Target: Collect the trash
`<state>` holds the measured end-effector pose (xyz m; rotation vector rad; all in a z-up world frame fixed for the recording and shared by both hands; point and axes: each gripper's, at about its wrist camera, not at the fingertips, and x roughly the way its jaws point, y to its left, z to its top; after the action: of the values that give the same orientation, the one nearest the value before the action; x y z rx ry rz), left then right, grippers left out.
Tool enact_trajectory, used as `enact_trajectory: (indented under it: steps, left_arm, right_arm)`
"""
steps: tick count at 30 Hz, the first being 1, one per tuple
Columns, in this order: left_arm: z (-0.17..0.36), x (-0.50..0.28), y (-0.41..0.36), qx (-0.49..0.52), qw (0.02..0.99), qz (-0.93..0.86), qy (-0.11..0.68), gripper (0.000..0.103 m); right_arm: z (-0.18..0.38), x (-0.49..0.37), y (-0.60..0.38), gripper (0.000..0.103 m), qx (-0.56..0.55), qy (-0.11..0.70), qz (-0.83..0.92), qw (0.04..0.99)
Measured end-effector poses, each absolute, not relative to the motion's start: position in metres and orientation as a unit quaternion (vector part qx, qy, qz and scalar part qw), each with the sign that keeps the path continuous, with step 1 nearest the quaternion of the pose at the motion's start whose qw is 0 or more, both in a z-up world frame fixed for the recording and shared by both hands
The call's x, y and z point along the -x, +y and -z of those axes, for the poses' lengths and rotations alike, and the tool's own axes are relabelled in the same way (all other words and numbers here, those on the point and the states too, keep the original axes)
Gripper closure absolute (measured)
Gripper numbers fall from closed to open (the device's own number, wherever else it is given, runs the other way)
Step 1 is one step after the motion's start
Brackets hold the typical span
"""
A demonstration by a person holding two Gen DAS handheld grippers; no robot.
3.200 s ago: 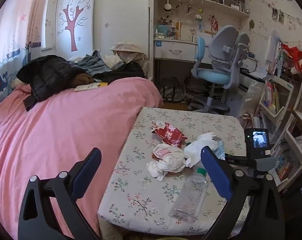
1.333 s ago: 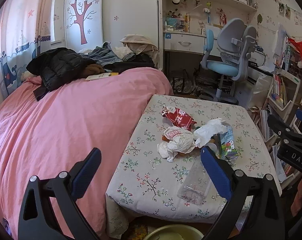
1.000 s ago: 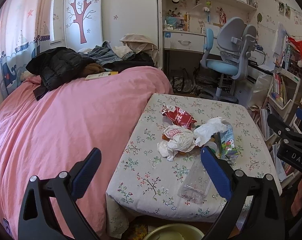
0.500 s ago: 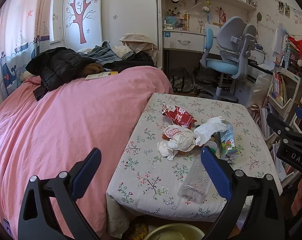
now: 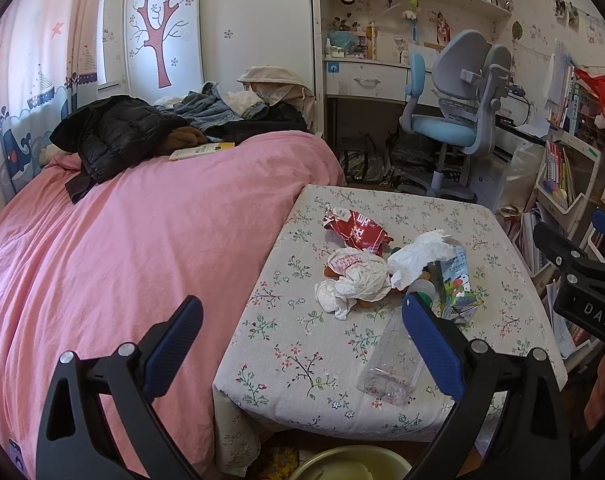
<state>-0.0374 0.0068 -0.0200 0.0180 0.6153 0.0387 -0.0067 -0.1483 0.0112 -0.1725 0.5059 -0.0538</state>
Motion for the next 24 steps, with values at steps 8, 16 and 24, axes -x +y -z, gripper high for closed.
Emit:
enact_trajectory:
  steps: [8,16,24]
  left_arm:
    - [0.0215,0.0368,0.0070,-0.012,0.952,-0.019,0.305,0.008]
    - [0.0227,0.0367,0.0064,-0.018,0.951,-0.015,0.309,0.008]
    - [0.0224,0.0349,0.0023,-0.027,0.949,-0.008,0.314,0.008]
  right_arm:
    - [-0.0108,0.0067,-0.1475,0.007,0.087,0.249,0.027,0.964]
    - [-0.0101,0.0068,-0.1467,0.007,0.087,0.249,0.027,0.964]
    - [-0.0092,0.0062,-0.1459,0.007,0.091,0.251,0.028,0.963]
